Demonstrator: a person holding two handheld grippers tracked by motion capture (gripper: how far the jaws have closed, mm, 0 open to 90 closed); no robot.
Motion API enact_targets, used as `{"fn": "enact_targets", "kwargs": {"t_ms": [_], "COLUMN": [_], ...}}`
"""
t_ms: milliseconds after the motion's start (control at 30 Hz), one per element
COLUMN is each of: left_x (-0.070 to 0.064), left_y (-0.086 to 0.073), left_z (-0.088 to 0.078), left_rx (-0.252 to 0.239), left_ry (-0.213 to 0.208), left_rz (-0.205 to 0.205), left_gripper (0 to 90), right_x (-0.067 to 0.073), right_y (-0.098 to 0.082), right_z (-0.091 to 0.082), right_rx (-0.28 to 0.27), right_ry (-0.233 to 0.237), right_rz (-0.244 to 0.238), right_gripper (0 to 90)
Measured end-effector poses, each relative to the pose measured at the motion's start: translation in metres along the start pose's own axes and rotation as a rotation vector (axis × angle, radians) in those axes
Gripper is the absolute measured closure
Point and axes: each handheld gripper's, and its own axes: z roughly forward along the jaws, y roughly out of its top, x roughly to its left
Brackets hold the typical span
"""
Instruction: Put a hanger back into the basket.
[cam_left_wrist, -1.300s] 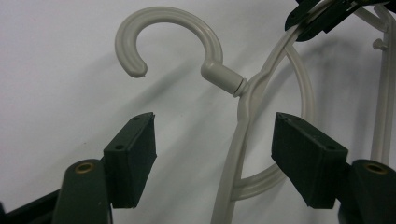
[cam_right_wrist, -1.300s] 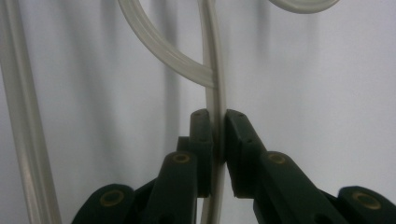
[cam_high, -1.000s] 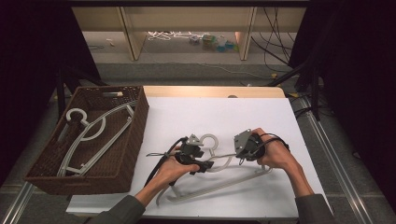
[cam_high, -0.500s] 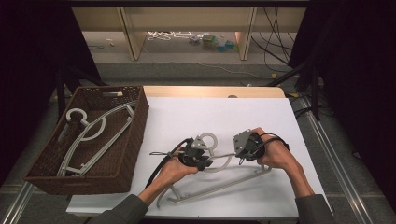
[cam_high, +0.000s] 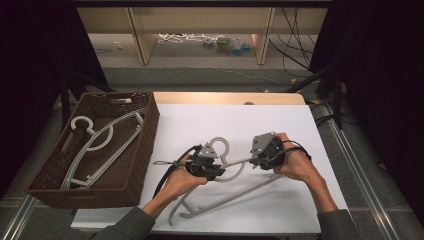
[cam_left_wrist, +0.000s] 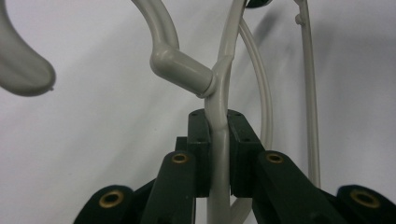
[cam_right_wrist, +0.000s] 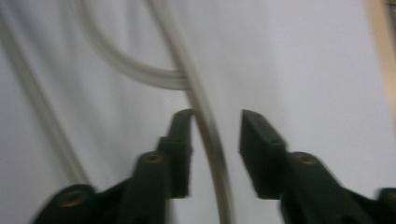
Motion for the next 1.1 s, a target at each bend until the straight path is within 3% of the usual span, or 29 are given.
{"fn": "enact_targets", "kwargs": {"t_ms": [33, 67, 100, 133, 300, 400, 467, 533, 567, 700, 833, 900, 967, 1033, 1100], "left_x": [0.002, 0.003, 0.006, 0.008, 0.016, 0.024, 0.028, 0.032, 0.032, 0.038, 0.042, 0.043, 0.044, 0.046, 0.048], "left_y": [-0.001, -0.001, -0.002, -0.003, -0.003, -0.004, -0.006, -0.006, -0.005, 0.002, 0.012, 0.017, 0.019, 0.021, 0.021], "left_z": [-0.004, -0.006, -0.01, -0.013, -0.028, -0.039, -0.047, -0.057, -0.06, -0.079, -0.097, -0.106, -0.112, -0.119, -0.124], "left_rx": [-0.012, -0.012, -0.019, -0.022, -0.066, -0.096, -0.122, -0.139, -0.156, -0.191, -0.225, -0.231, -0.238, -0.26, -0.27], "left_ry": [0.008, 0.008, 0.012, 0.025, 0.058, 0.071, 0.072, 0.073, 0.075, 0.083, 0.092, 0.094, 0.09, 0.093, 0.072], "left_rz": [-0.008, -0.011, -0.019, -0.025, -0.076, -0.11, -0.15, -0.162, -0.178, -0.203, -0.224, -0.231, -0.234, -0.246, -0.265], "left_gripper": [81.5, 81.5, 81.5, 81.5, 81.5, 81.5, 81.5, 81.5, 81.5, 81.5, 81.5, 81.5, 81.5, 81.5, 81.5], "right_x": [-0.004, -0.005, -0.005, -0.006, -0.005, 0.001, 0.006, 0.011, 0.014, 0.026, 0.038, 0.045, 0.048, 0.05, 0.052], "right_y": [0.001, 0.002, 0.002, 0.003, 0.003, -0.002, -0.006, -0.01, -0.012, -0.015, -0.018, -0.019, -0.022, -0.024, -0.026], "right_z": [-0.006, -0.011, -0.014, -0.017, -0.027, -0.031, -0.034, -0.036, -0.037, -0.04, -0.04, -0.037, -0.036, -0.034, -0.035], "right_rx": [-0.024, -0.066, -0.085, -0.156, -0.293, -0.37, -0.395, -0.42, -0.432, -0.467, -0.503, -0.509, -0.514, -0.546, -0.543], "right_ry": [-0.026, -0.058, -0.068, -0.1, -0.194, -0.212, -0.255, -0.281, -0.272, -0.312, -0.328, -0.326, -0.315, -0.342, -0.34], "right_rz": [0.018, 0.087, 0.124, 0.195, 0.374, 0.497, 0.525, 0.573, 0.608, 0.617, 0.605, 0.626, 0.632, 0.622, 0.62], "right_gripper": [55.0, 49.9, 47.0, 44.1, 32.4, 27.9, 26.3, 21.7, 21.6, 18.5, 18.4, 18.3, 18.0, 17.7, 17.5]}}
